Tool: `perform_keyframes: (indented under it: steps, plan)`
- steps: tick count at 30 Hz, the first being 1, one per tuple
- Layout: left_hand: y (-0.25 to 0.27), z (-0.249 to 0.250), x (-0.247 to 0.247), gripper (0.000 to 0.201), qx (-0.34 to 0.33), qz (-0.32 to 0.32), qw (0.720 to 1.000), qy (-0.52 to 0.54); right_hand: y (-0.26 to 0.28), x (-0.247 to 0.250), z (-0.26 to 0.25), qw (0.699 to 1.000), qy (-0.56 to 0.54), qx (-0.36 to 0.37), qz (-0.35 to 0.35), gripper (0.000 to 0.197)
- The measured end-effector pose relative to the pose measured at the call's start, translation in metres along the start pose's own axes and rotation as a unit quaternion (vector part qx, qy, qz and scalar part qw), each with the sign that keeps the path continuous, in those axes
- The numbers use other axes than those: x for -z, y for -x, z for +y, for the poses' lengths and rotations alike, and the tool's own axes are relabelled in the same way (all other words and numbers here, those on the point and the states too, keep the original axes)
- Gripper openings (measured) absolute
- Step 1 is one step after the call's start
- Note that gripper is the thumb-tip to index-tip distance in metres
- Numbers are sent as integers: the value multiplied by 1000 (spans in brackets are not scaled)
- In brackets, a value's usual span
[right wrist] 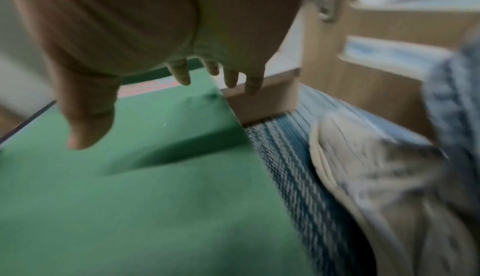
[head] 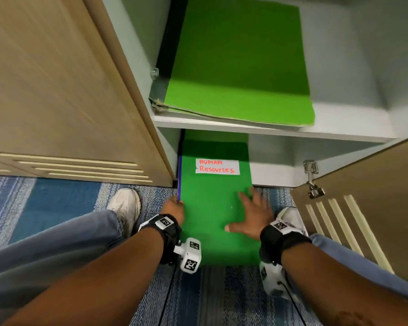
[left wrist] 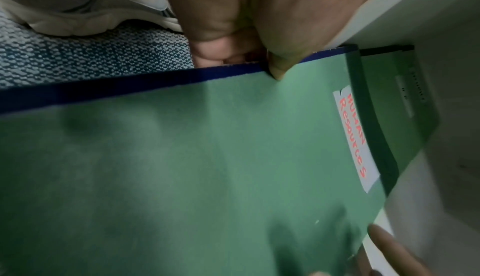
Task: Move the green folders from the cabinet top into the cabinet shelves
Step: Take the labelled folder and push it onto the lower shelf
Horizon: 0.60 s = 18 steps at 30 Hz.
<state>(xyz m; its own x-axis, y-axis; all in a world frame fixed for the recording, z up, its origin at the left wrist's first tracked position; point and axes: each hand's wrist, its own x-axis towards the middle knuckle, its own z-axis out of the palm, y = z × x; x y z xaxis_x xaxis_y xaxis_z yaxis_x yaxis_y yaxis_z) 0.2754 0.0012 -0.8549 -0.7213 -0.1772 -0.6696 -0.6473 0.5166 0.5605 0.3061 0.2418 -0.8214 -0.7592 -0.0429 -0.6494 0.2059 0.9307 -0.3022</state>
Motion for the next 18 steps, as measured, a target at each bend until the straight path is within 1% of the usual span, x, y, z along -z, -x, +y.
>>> perform_keyframes:
  steps: [1, 3, 4, 5, 6, 7, 10, 12, 15, 18]
  plan:
    - [-3, 0, 3, 23, -1, 3, 1000, 7, 2, -4, -7, 996, 75, 48, -23, 129]
    - [-5, 0, 7, 26, -1, 6, 1000, 12, 13, -17, -21, 968, 191, 157, -53, 132]
    - [-6, 0, 9, 27, 6, 9, 1000, 15, 17, -26, -27, 951, 236, 194, -52, 128]
    - [-6, 0, 12, 27, 5, 11, 1000, 20, 20, -35, -31, 938, 272, 213, -41, 120]
    - [-6, 1, 14, 28, 7, 6, 1000, 26, 21, -42, -34, 931, 294, 213, -32, 114]
    - [-3, 5, 17, 29, 4, 5, 999, 33, 20, -47, -35, 932, 300, 204, -27, 112]
    - [-4, 9, 22, 34, 17, 6, 999, 29, 14, -51, -39, 947, 272, 166, -31, 116]
    - [-5, 11, 20, 33, 18, 2, 999, 29, 6, -47, -40, 953, 253, 161, -33, 121]
    - [-8, 6, 16, 28, 17, -10, 999, 30, -9, -33, -44, 950, 260, 168, -29, 121]
    - [-11, -6, 17, 35, 46, -23, 999, 11, -31, -19, -49, 948, 270, 166, -30, 117]
